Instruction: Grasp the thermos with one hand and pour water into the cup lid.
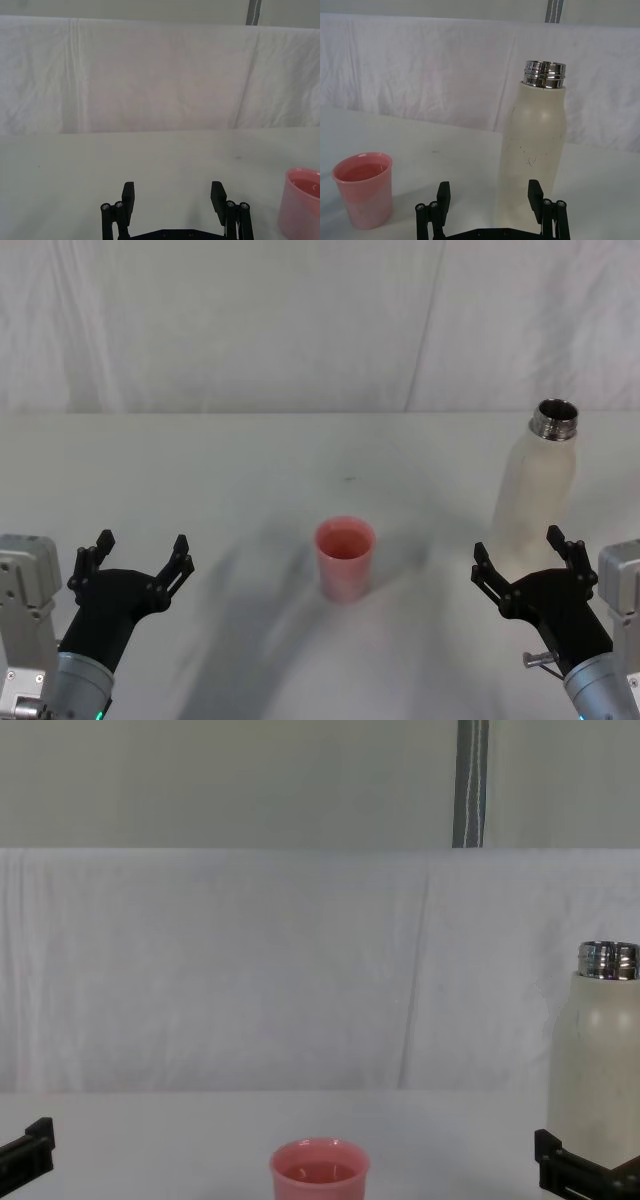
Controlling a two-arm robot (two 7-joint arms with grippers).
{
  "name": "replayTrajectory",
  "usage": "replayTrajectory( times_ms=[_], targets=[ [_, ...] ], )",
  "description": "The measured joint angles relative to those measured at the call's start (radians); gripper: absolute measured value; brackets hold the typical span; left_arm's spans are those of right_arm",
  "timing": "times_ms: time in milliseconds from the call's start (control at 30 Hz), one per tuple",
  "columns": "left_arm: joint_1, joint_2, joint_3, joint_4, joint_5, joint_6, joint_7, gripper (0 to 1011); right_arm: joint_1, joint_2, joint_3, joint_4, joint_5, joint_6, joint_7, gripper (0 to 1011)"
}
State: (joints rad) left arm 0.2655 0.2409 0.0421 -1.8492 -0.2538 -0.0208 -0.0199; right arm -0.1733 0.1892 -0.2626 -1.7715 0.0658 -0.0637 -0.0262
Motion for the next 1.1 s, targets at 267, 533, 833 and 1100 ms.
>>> replayTrajectory(
  times_ms=[267,533,833,1100],
  targets=[
    [0.000,0.000,0.000,0.000,0.000,0.000,0.000,1001,0.000,0.000,0.000,0.000,0.000,0.000,0.000,1001],
    [0.000,0.000,0.000,0.000,0.000,0.000,0.000,1001,0.000,0.000,0.000,0.000,0.000,0.000,0.000,1001],
    [0.000,0.000,0.000,0.000,0.000,0.000,0.000,1001,0.000,0.000,0.000,0.000,0.000,0.000,0.000,1001],
    [0.000,0.000,0.000,0.000,0.000,0.000,0.000,1001,0.000,0.000,0.000,0.000,0.000,0.000,0.000,1001]
  ],
)
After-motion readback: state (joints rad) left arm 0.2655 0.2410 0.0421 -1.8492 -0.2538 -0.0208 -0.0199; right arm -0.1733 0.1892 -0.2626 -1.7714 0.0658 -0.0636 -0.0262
